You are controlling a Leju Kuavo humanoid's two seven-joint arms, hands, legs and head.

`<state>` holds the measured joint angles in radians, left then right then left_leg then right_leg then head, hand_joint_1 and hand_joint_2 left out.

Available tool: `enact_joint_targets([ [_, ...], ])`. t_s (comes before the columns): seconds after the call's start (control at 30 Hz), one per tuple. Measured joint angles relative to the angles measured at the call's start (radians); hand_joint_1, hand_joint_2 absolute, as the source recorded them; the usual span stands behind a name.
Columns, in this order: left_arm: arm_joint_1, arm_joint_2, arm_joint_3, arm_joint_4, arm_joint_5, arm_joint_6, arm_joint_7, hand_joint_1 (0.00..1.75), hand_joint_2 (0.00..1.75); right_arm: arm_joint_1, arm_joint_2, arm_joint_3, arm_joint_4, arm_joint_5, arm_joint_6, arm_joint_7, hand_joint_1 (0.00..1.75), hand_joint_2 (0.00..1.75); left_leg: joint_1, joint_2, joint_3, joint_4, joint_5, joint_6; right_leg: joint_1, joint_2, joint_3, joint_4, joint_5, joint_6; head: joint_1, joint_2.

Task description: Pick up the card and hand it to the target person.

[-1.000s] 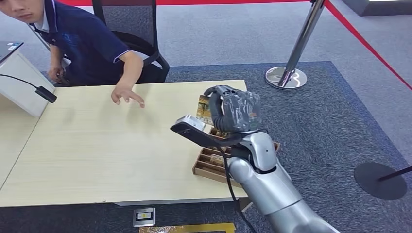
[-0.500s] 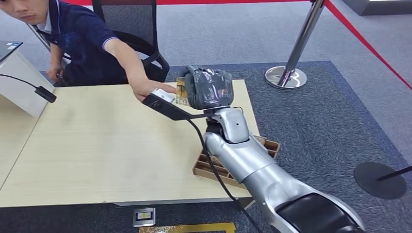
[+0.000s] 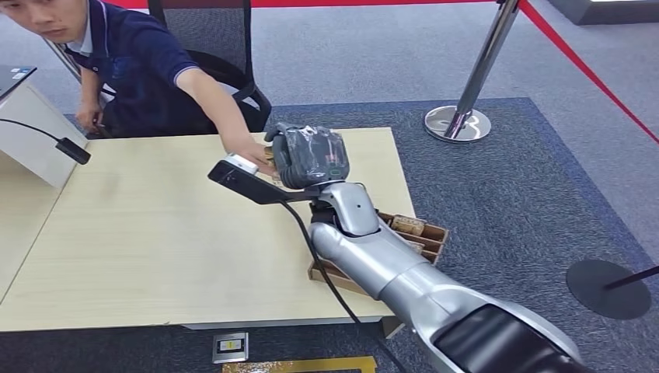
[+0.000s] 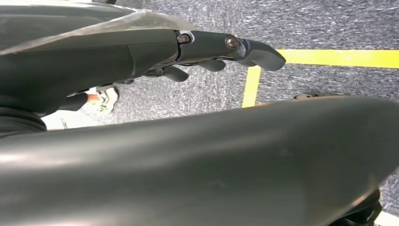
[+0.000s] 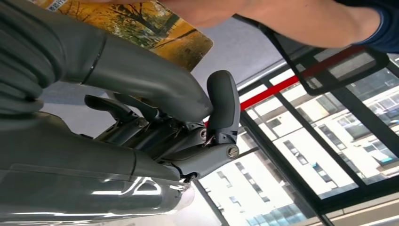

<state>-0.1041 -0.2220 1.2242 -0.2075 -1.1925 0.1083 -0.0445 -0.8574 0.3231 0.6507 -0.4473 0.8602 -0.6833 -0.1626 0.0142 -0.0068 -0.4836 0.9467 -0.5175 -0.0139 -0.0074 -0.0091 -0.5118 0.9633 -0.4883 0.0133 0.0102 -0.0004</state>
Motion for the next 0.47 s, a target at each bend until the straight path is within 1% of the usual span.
enact_joint_targets([
  [0.03, 0.0, 0.0, 0.0, 0.0, -0.001, 0.0, -0.001, 0.0, 0.0, -0.002, 0.0, 0.02, 0.002, -0.022, 0.0, 0.001, 0.38, 1.75, 0.0, 0.0, 0.0, 0.0, 0.0, 0.0, 0.0, 0.0, 0.0, 0.0, 0.0, 0.0, 0.0, 0.0],
  [0.07, 0.0, 0.0, 0.0, 0.0, -0.002, 0.0, -0.002, 0.0, 0.0, -0.003, 0.0, 0.038, 0.003, -0.044, 0.0, -0.001, 0.08, 1.75, 0.0, 0.0, 0.0, 0.0, 0.0, 0.0, 0.0, 0.0, 0.0, 0.0, 0.0, 0.0, 0.0, 0.0],
  [0.1, 0.0, 0.0, -0.001, 0.0, -0.002, 0.0, -0.001, 0.0, 0.0, -0.005, 0.0, 0.052, 0.003, -0.07, 0.0, -0.008, 0.0, 1.75, 0.0, 0.0, 0.0, 0.0, 0.0, 0.0, 0.0, 0.0, 0.0, 0.0, 0.0, 0.0, 0.0, 0.0],
  [0.23, 0.0, 0.0, -0.001, 0.0, -0.002, 0.008, 0.009, 0.0, 0.0, -0.013, 0.0, 0.081, -0.005, -0.166, -0.004, -0.07, 0.0, 1.75, 0.0, 0.0, 0.0, 0.0, 0.0, 0.0, 0.0, 0.0, 0.0, 0.0, 0.0, 0.0, 0.0, 0.0],
  [0.33, 0.0, 0.0, -0.001, 0.0, -0.001, 0.013, 0.013, 0.0, 0.0, -0.015, 0.0, 0.071, -0.031, -0.133, -0.01, -0.123, 0.0, 1.75, 0.0, 0.0, 0.0, 0.0, 0.0, 0.0, 0.0, 0.0, 0.0, 0.0, 0.0, 0.0, 0.0, 0.0],
  [0.47, 0.0, 0.0, 0.0, 0.0, 0.006, 0.017, 0.013, 0.0, 0.0, -0.014, 0.0, 0.027, -0.082, -0.056, -0.011, -0.155, 0.0, 1.75, 0.0, 0.0, 0.0, 0.0, 0.0, 0.0, 0.0, 0.0, 0.0, 0.0, 0.0, 0.0, 0.0, 0.0],
])
